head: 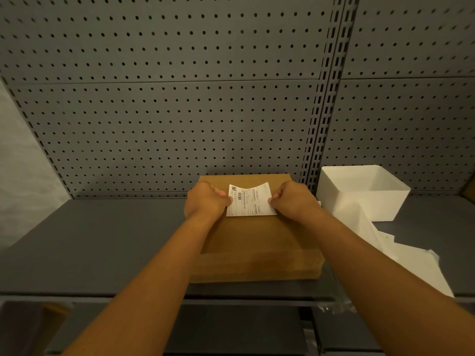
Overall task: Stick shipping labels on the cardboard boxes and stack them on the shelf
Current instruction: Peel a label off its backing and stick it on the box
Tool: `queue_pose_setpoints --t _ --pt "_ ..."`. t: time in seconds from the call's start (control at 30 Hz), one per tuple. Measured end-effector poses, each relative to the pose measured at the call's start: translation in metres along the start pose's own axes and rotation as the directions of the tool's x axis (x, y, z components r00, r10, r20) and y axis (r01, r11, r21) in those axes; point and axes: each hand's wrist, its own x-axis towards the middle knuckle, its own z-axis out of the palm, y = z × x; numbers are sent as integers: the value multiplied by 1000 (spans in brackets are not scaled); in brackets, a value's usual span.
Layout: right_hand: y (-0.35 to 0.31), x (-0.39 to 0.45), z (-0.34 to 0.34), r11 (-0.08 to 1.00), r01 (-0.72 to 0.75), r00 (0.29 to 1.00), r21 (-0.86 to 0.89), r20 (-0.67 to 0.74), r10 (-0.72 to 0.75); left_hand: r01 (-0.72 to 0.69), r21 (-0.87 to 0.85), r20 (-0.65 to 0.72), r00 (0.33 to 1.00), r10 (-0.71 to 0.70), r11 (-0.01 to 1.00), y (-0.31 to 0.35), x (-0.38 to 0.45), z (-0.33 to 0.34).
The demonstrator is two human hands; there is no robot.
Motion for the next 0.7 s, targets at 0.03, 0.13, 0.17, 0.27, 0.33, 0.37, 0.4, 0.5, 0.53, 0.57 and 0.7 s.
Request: queue_pose_setpoints --t 0.03,0.13,0.17,0.27,0.33,0.37,0.4,0.5,0.53,0.57,0.7 --pt "0 0 0 1000 -2 1000 0 -3 2 -3 4 -7 1000 3 1000 0 0 1" --pt "-1 -1 0 1000 -10 1000 5 -8 10 0 8 -31 1000 0 1000 0 0 1" --pt "-2 -2 0 1000 -12 1000 4 -9 12 0 10 -36 999 1 1000 -1 0 1" --pt "-2 -4 0 1000 -15 1000 1 -19 15 -6 9 -44 999 7 1000 -1 0 2" --pt "-3 -5 -1 1000 -17 999 17 -35 18 -6 18 -39 999 6 1000 -1 0 1" --pt "-3 -5 -2 999 -28 999 43 -44 30 -1 14 -26 1000 2 1000 0 0 0" --pt "-2 -5 -3 996 -38 998 78 -49 41 -1 3 -11 1000 1 1000 1 0 -2" --pt "0 -6 -8 986 -16 997 169 -66 28 -69 -9 19 997 69 998 2 -2 -6" --pt "0 -9 -8 984 15 996 175 -88 0 -121 7 28 992 121 993 4 -4 -6" --pt "-1 -13 -9 984 61 993 167 -114 -43 -182 21 43 983 181 983 5 -7 -6" --pt "-14 -32 -4 944 323 942 74 -120 -313 -393 93 166 912 375 915 9 -18 -1"
